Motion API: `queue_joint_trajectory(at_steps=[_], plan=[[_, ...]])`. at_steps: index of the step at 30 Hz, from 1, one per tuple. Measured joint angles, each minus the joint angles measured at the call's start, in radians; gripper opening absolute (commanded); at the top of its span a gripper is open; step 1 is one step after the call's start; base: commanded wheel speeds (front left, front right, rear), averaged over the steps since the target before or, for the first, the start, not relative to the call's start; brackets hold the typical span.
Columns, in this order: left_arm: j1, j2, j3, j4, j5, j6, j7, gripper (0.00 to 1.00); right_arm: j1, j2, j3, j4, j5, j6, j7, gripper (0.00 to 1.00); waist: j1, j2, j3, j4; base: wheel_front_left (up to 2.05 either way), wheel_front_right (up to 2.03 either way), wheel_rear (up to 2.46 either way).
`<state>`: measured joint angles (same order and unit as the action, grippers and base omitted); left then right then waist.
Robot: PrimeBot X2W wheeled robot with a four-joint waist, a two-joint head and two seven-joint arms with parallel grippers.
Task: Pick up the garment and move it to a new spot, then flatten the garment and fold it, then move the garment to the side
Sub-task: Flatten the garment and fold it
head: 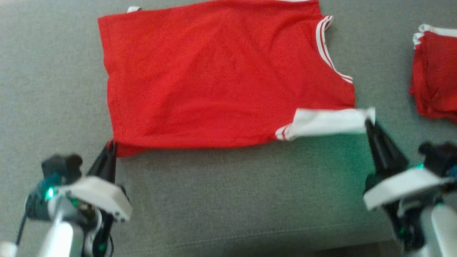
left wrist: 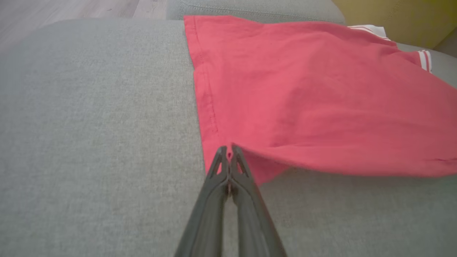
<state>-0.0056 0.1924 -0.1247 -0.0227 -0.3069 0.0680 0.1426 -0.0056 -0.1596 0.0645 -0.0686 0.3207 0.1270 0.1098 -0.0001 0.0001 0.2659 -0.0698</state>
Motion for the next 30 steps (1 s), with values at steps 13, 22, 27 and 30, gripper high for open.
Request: queue_joint_trajectory(at_steps=[13, 22, 27, 30], plan=[[-0.311, 0.026, -0.002, 0.231, -0.042, -0.078, 0.003, 0.00, -0.454, -0.151, 0.166, 0.361, 0.036, 0.000, -0.128, 0.00, 0.0000, 0.0000, 0.119, 0.022, 0.00, 0.00, 0.00], [-0.374, 0.017, -0.025, 0.365, -0.056, -0.111, -0.046, 0.31, -0.589, -0.170, 0.244, 0.563, 0.050, 0.000, -0.260, 0.00, 0.0000, 0.0000, 0.149, 0.041, 0.00, 0.00, 0.00], [-0.393, -0.003, -0.022, 0.405, -0.057, -0.110, -0.133, 1.00, -0.618, -0.162, 0.262, 0.640, 0.067, 0.000, -0.320, 1.00, 0.0000, 0.0000, 0.153, 0.045, 0.00, 0.00, 0.00], [-0.385, -0.030, -0.020, 0.404, -0.057, -0.077, -0.216, 1.00, -0.616, -0.150, 0.255, 0.636, 0.060, 0.000, -0.349, 1.00, 0.0000, 0.0000, 0.146, 0.044, 0.00, 0.00, 0.00]])
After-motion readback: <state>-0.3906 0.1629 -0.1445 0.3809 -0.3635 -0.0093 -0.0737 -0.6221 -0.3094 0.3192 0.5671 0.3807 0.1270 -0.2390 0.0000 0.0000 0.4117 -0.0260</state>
